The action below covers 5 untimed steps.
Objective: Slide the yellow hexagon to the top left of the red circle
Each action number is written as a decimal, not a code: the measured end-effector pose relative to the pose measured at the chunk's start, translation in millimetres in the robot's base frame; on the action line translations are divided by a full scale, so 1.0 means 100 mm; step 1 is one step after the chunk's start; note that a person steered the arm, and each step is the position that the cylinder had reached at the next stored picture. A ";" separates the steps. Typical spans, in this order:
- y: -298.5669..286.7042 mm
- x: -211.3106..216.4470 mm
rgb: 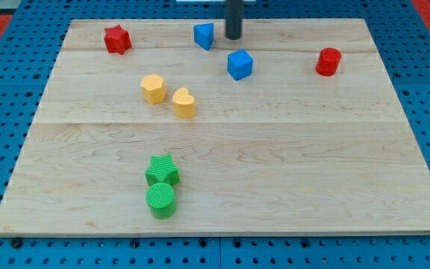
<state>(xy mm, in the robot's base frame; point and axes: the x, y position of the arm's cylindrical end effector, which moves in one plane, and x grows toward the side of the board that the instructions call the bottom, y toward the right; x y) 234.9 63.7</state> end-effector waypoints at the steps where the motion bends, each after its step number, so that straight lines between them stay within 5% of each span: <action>1: 1.12 -0.15; 2: 1.88 0.07; 5: -0.72 0.52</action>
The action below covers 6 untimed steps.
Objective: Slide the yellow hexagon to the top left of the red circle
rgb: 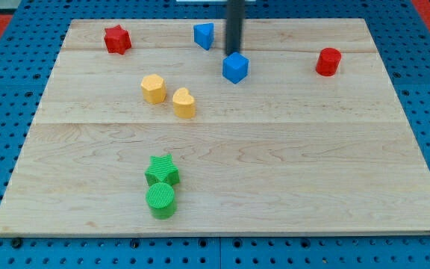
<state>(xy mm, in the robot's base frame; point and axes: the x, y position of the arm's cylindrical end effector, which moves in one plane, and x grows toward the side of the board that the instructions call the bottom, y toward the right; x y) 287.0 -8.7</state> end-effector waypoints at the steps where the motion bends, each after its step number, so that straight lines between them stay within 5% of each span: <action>1: -0.49 0.35; 3: -1.59 1.30; 6: -1.77 2.57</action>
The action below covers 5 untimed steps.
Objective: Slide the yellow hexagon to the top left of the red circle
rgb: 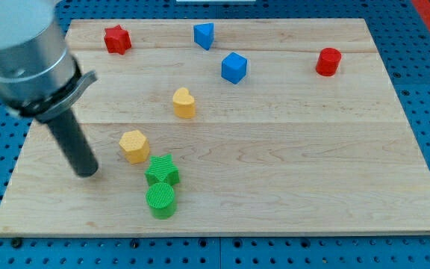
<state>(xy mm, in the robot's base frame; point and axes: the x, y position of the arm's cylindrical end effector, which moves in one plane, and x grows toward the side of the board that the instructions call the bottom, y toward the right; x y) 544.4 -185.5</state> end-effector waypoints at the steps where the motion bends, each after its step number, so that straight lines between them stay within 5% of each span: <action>1: 0.19 -0.14; 3: 1.26 -0.78; 5: 2.21 -0.68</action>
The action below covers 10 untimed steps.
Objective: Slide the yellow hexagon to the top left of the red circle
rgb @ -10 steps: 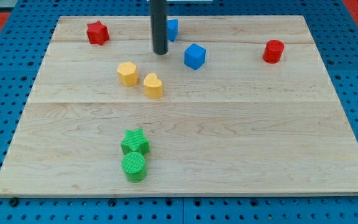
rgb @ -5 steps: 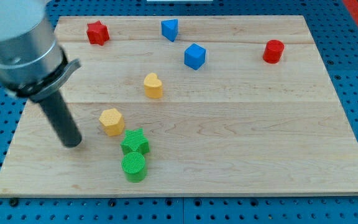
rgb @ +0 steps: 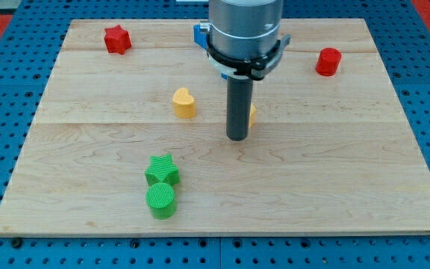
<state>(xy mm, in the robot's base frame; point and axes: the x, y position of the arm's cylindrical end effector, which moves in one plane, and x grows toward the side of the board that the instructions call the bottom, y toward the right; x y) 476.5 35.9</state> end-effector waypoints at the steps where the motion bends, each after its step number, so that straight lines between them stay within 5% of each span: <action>1: 0.03 -0.29; 3: 0.35 -0.77; 5: -0.03 -0.22; 7: 0.24 -0.97; 9: 0.07 -0.83; 10: -0.10 -1.14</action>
<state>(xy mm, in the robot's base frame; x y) 362.3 26.2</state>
